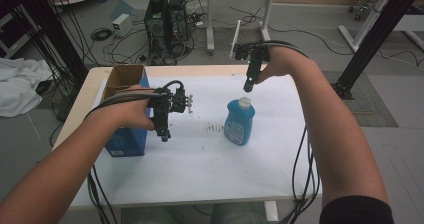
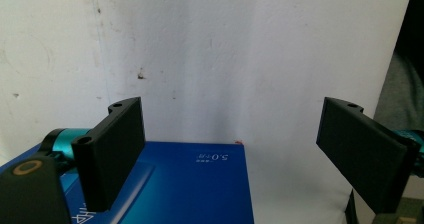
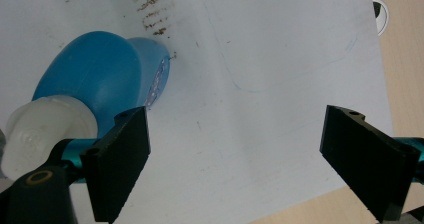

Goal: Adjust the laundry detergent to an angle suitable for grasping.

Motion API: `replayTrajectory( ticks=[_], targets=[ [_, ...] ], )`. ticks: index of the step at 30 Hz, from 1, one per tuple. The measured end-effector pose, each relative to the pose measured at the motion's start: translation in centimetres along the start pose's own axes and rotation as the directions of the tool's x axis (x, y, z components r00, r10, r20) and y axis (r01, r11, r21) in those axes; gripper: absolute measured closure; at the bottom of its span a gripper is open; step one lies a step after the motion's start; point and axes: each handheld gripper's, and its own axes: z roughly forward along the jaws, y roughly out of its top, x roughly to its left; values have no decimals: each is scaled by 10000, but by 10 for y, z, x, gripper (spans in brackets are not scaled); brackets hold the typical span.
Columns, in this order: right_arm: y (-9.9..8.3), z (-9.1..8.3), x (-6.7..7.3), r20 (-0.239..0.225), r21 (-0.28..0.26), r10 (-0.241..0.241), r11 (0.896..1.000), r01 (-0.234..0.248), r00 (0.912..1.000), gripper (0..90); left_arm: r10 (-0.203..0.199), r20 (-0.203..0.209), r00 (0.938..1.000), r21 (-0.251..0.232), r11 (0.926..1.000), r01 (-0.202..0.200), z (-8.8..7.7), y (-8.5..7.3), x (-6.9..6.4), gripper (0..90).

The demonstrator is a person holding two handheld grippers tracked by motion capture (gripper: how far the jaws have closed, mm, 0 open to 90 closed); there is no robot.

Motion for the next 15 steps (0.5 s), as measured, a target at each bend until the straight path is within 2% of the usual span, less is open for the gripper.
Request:
replayTrajectory(
  ticks=[1, 4, 6, 7, 13, 15],
  targets=[
    [0, -1, 1, 58, -59, 40, 10000, -39, 10000, 117, -157, 59, 9999, -4, 9999, 157, 0, 0, -2, 122],
    [-1, -3, 2, 113, -122, 71, 9999, -70, 9999, 117, -72, 5, 10000, 30, 10000, 72, -1, -1, -3, 122],
    [-2, -4, 3, 138, -85, 136, 9999, -134, 9998, 117, -189, 75, 9998, 99, 9998, 188, -2, -1, -5, 121],
    [-2, -4, 3, 120, -114, 142, 9998, -140, 9998, 118, -50, 13, 10000, 68, 10000, 50, -3, 0, -5, 122],
    [-4, -5, 2, 201, -118, 128, 9999, -126, 9997, 118, -110, 79, 9999, 16, 9999, 110, -2, 3, -7, 122],
    [-4, -5, 0, 172, -121, 148, 9998, -146, 9997, 117, 93, -28, 10000, 34, 10000, -93, -3, 3, -5, 122]
  ],
)
